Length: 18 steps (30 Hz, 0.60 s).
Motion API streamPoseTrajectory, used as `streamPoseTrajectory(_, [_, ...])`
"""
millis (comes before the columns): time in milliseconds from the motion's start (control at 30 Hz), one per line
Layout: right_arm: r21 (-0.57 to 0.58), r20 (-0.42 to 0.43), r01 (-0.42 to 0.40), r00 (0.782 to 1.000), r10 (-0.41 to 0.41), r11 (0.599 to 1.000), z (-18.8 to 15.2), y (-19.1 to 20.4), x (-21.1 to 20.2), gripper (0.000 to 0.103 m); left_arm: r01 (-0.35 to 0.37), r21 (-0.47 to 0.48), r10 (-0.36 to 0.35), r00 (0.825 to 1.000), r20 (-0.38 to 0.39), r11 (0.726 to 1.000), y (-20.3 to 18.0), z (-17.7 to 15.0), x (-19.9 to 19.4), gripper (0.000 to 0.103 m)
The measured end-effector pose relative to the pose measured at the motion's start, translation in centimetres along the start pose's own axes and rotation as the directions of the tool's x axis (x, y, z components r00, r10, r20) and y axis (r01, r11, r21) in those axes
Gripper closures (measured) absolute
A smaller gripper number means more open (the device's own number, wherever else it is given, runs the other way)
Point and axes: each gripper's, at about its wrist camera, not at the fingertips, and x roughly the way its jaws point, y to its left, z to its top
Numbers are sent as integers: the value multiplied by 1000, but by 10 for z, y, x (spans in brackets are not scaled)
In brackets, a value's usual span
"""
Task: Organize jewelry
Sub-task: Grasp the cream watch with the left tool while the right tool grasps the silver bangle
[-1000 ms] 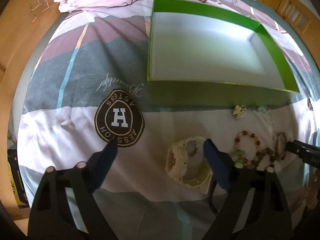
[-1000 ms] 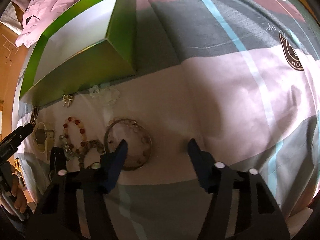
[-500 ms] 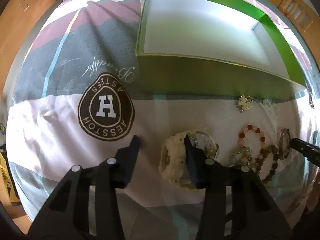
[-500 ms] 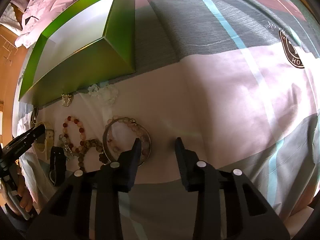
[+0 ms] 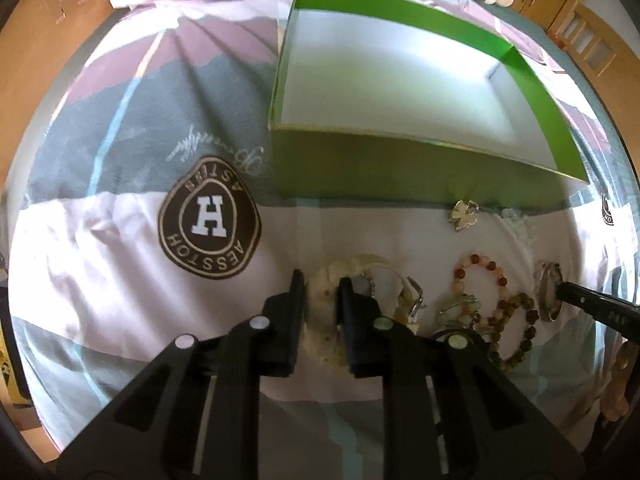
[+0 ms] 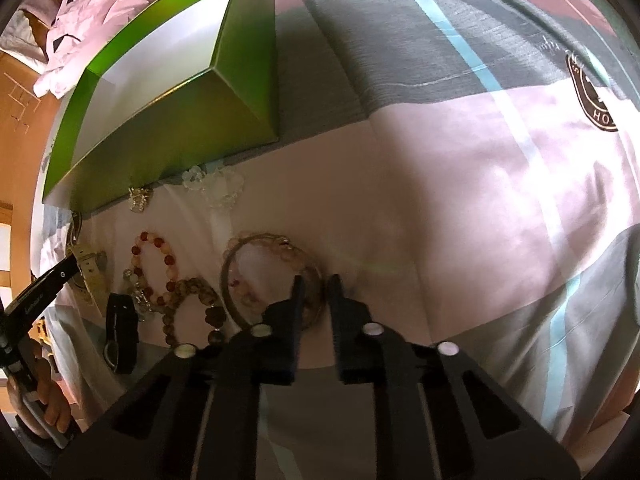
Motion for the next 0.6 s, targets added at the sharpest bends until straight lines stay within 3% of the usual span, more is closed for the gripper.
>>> streamPoseTrajectory(167, [-4, 18, 11, 1000, -11, 1000, 0, 2, -4, 100, 26, 7, -26, 999, 20, 1000, -6, -2, -11, 86])
streamPoseTrajectory(600, [12, 43, -23, 999, 22, 1000, -8, -10, -16, 100, 38, -8, -38, 999, 39, 999, -2, -4, -12, 86])
